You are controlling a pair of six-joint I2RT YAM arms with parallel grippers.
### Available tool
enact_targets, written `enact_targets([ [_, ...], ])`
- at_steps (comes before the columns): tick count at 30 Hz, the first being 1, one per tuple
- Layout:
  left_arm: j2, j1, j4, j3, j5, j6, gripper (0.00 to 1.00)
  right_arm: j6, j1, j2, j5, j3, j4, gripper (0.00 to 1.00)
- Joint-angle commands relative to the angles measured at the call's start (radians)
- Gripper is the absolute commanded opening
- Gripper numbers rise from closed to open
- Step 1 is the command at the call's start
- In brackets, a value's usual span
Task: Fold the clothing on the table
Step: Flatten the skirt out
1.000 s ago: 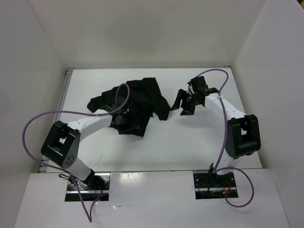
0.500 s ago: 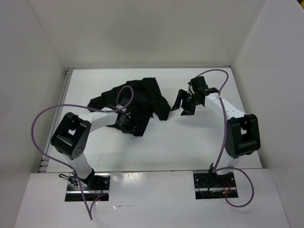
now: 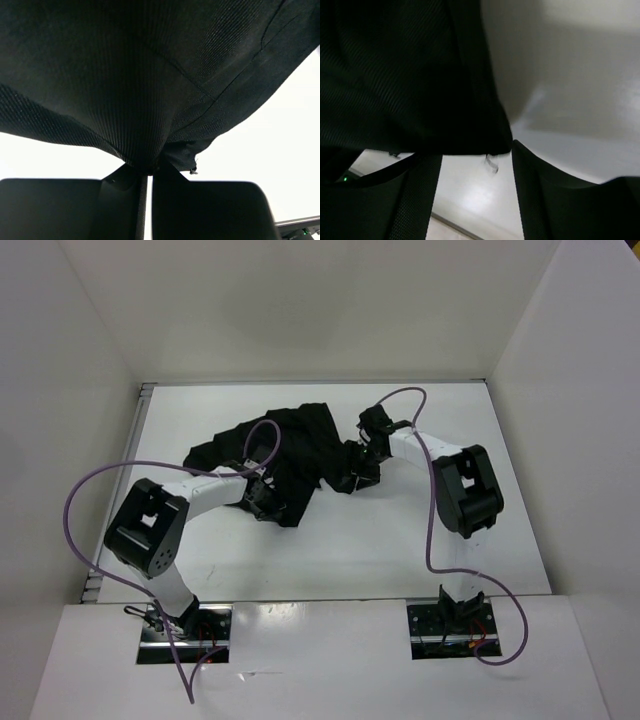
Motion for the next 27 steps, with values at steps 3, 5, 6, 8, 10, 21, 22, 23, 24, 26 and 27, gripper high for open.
enact_targets([
  [3,-0.062,0.000,-0.034,-0.021,-0.034,0.004,0.00,0.013,-0.005,0.086,0.124,0.138,0.034,0.47],
  [5,-0.071,0.009,-0.043,-0.021,-0.044,0.004,0.00,-0.002,-0.005,0.095,0.150,0.175,0.034,0.23],
  [6,-0.071,0.018,-0.063,-0.021,-0.044,0.014,0.00,-0.002,-0.005,0.095,0.205,0.175,0.034,0.16],
  [8,-0.080,0.047,-0.078,-0.021,-0.076,0.025,0.00,-0.013,-0.005,0.043,0.271,0.175,0.034,0.00],
  [10,-0.091,0.061,-0.104,-0.021,-0.102,0.037,0.00,-0.024,-0.017,0.015,0.293,0.175,0.002,0.00],
  [21,-0.007,0.142,-0.154,0.166,-0.276,0.148,0.09,0.018,-0.056,-0.247,0.069,-0.225,-0.190,0.00],
  [22,0.002,0.142,-0.134,0.198,-0.267,0.175,0.12,0.018,-0.056,-0.247,0.057,-0.237,-0.190,0.02],
  [23,0.002,0.151,-0.125,0.210,-0.253,0.191,0.18,0.018,-0.056,-0.247,0.048,-0.237,-0.190,0.25],
  [24,0.002,0.151,-0.115,0.222,-0.242,0.200,0.38,0.018,-0.056,-0.256,0.048,-0.246,-0.190,0.33],
  [26,-0.028,0.151,-0.115,0.233,-0.209,0.220,0.61,0.018,-0.056,-0.284,0.034,-0.221,-0.190,0.35],
  [27,-0.045,0.151,-0.115,0.233,-0.208,0.220,0.74,0.033,-0.056,-0.299,0.034,-0.210,-0.190,0.38],
])
